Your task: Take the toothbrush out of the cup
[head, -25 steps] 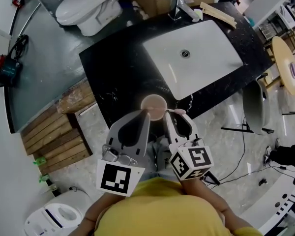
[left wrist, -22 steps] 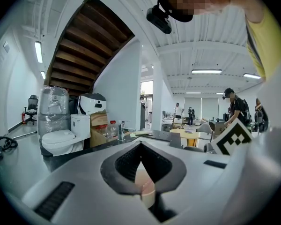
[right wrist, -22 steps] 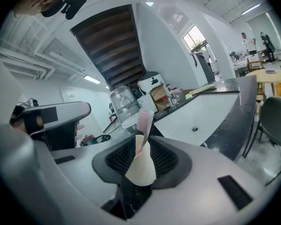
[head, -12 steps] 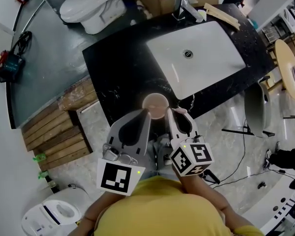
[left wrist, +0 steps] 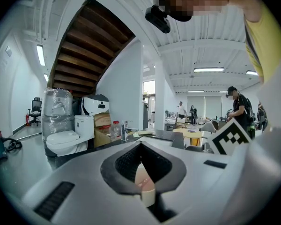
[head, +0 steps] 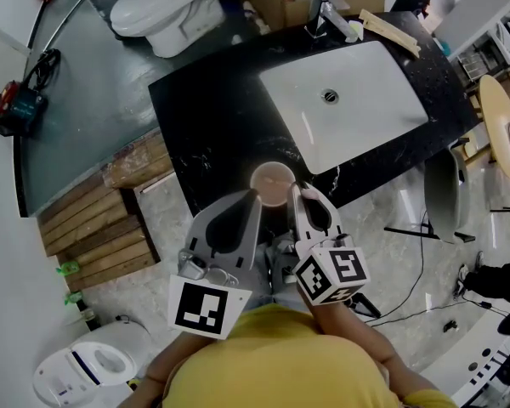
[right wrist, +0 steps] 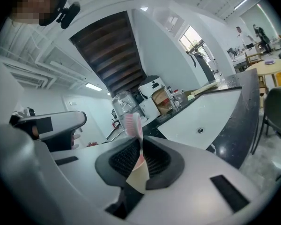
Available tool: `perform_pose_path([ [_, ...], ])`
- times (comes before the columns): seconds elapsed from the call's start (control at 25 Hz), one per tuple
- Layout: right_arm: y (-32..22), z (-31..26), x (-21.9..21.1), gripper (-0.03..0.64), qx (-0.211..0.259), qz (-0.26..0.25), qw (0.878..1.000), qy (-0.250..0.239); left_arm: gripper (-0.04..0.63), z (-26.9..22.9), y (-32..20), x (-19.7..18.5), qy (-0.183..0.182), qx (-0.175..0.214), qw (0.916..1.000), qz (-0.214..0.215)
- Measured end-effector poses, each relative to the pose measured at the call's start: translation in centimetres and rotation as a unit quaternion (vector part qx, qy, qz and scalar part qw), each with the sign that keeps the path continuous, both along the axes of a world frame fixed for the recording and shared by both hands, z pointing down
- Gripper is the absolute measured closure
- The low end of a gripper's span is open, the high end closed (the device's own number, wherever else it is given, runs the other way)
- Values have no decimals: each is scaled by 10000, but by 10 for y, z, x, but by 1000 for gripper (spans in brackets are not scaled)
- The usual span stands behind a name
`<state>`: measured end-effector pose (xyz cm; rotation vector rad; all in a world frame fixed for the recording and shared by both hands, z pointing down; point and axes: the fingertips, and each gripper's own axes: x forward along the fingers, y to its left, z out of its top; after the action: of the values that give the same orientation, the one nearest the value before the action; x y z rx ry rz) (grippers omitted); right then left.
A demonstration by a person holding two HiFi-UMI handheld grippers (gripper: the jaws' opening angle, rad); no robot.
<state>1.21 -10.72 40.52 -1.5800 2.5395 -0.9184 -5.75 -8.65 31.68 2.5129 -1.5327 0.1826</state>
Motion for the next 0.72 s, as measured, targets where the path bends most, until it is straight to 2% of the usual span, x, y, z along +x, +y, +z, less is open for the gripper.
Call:
perform_pose_path([
  [0.44, -3, -14, -2, 581, 135, -163, 9998, -57, 584, -3, -2, 1, 24, 58, 10000, -14],
  [0.72, -1, -37, -5, 580, 396, -410, 9983, 143, 584, -11, -1, 4, 42, 169, 9998, -4],
])
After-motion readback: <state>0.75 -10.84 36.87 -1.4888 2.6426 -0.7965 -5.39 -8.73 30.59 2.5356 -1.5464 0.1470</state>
